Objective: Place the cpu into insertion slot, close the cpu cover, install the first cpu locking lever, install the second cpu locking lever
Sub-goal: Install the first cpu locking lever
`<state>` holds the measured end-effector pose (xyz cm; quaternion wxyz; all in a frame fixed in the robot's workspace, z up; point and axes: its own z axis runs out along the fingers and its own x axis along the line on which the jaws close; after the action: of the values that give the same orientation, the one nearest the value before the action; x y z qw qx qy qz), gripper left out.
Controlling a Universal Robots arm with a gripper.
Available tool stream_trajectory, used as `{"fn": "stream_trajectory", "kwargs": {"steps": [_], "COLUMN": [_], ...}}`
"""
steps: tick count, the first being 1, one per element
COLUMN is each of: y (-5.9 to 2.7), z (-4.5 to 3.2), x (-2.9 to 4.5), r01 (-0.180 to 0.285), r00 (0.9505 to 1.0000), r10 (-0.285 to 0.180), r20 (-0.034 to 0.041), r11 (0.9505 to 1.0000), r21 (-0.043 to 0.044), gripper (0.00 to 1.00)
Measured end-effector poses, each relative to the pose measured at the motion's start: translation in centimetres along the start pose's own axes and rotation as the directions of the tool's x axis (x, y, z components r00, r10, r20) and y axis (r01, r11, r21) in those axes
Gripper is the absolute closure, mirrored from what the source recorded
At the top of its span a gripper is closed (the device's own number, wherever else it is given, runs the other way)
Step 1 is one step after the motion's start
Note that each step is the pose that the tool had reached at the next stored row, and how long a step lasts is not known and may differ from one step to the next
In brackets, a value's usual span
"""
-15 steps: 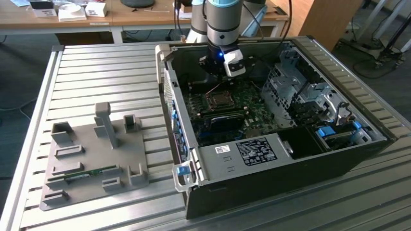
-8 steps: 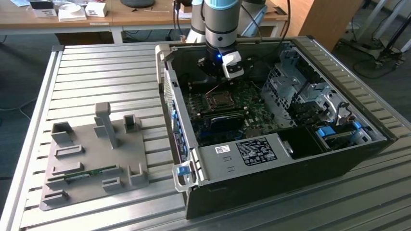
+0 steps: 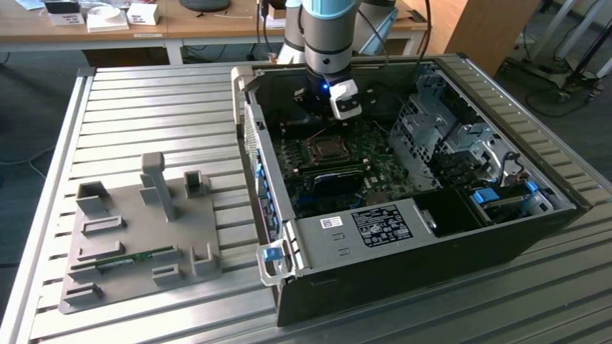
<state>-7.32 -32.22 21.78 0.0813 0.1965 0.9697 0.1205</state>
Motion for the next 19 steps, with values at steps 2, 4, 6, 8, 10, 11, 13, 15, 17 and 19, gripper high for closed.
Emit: {"fn": "stream_trajectory", "kwargs": {"steps": [2, 4, 6, 8, 10, 11, 13, 15, 17, 19], "y": [-0.05, -0.09, -0.1, -0.08, -0.05, -0.03, -0.01, 0.0, -0.01, -0.02], "z": [0.19, 0.36, 0.51, 0.63, 0.73, 0.79, 0.87, 0.89, 0.92, 0.95], "x": [0.02, 0.04, 0.04, -0.01, -0.09, -0.13, -0.18, -0.18, -0.18, -0.18], "r01": [0.0, 0.0, 0.0, 0.0, 0.0, 0.0, 0.0, 0.0, 0.0, 0.0], "r00": [1.0, 1.0, 1.0, 1.0, 1.0, 1.0, 1.0, 1.0, 1.0, 1.0], "r10": [0.0, 0.0, 0.0, 0.0, 0.0, 0.0, 0.0, 0.0, 0.0, 0.0], "r20": [0.0, 0.0, 0.0002, 0.0001, 0.0001, 0.0001, 0.0002, 0.0002, 0.0002, 0.0002], "r11": [1.0, 1.0, 1.0, 1.0, 1.0, 1.0, 1.0, 1.0, 1.0, 1.0], "r21": [0.0, 0.0002, 0.0003, 0.0005, 0.0007, 0.0006, 0.0006, 0.0007, 0.0005, 0.0006], "gripper": [0.89, 0.89, 0.89, 0.89, 0.89, 0.89, 0.89, 0.89, 0.89, 0.89]}}
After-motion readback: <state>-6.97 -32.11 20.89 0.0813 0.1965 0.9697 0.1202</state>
